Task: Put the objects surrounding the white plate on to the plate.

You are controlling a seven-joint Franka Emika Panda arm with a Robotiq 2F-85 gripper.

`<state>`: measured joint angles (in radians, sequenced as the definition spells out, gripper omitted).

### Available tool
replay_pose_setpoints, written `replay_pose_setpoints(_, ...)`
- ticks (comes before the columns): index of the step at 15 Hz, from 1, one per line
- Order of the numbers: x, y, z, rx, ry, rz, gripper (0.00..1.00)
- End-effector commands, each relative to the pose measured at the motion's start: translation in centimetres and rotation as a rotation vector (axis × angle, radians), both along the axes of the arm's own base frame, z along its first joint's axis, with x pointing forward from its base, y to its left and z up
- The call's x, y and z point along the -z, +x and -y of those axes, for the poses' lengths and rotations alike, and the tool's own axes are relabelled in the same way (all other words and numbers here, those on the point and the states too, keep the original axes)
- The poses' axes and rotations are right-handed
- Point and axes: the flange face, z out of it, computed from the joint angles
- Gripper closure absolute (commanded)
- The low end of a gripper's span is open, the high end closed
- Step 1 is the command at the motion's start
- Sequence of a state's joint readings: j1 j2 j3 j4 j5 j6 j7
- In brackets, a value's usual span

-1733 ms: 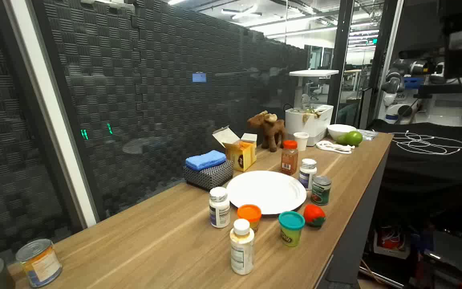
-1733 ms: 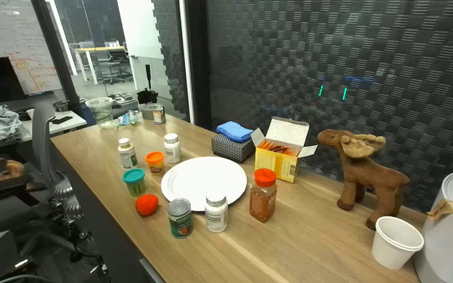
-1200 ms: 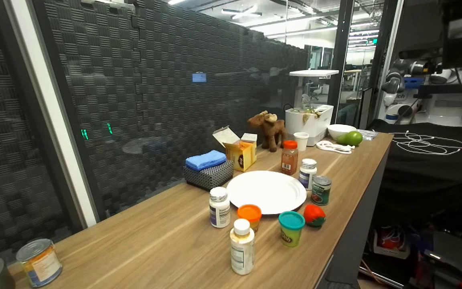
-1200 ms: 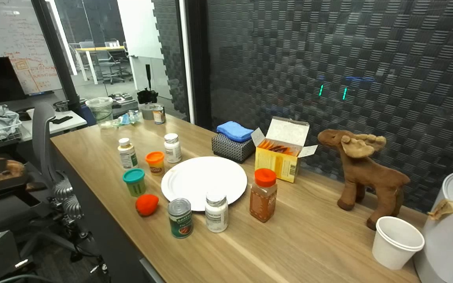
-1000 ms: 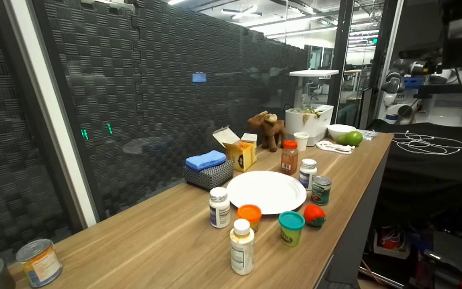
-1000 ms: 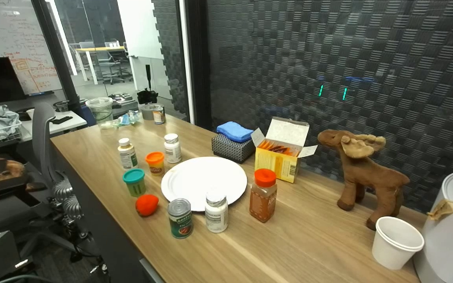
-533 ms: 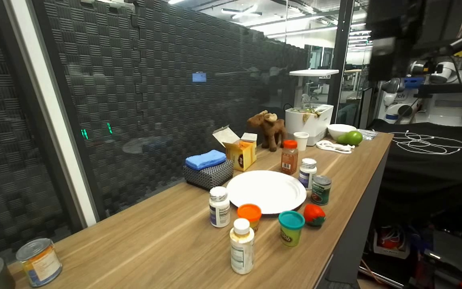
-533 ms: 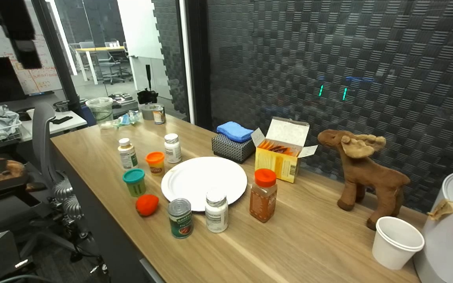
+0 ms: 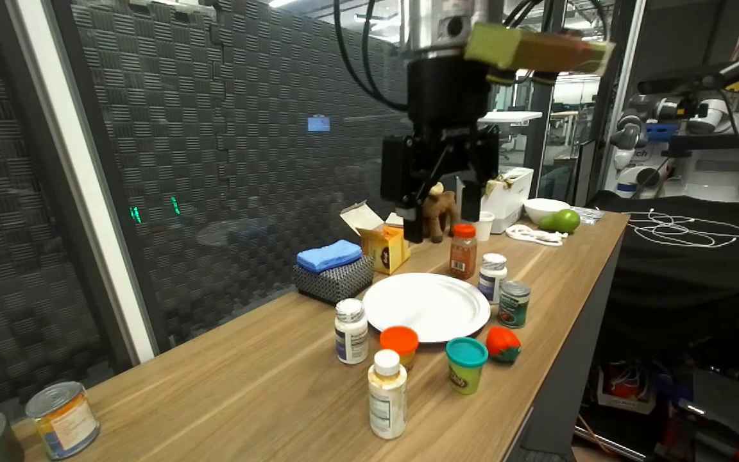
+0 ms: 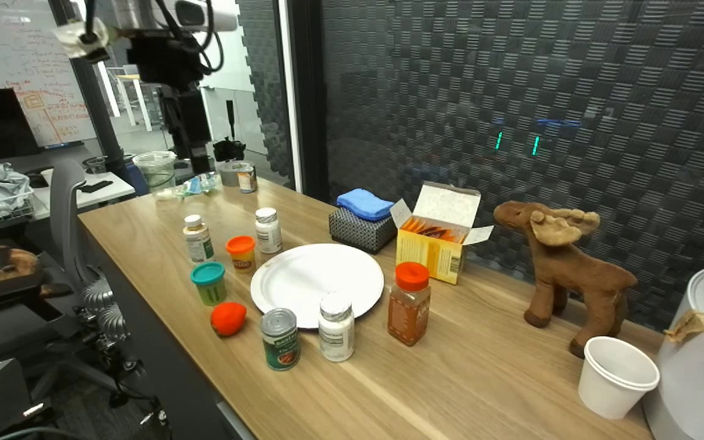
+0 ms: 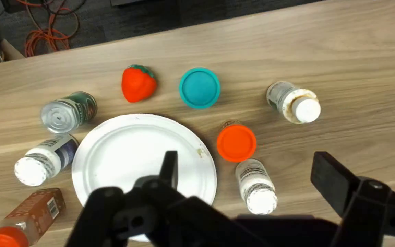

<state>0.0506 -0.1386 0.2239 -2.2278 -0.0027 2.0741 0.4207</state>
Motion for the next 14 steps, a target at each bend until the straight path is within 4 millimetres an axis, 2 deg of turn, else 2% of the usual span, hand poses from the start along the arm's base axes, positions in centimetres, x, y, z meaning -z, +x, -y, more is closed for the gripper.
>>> replay_pose_setpoints(1,1.7,6.1,0.7,0.031,-0.014,-0.101,0.00)
replay_pose_setpoints(5,4.2,9.6,0.2,0.001,0.023,-0.201,0.00)
replay_pose_setpoints(8,5.9,11.2,-0.9,-0.011,0.032,-0.175,0.00)
replay_pose_setpoints(14,9.7,12.0,-2.6,-0.013,0.022,-0.131,0.00)
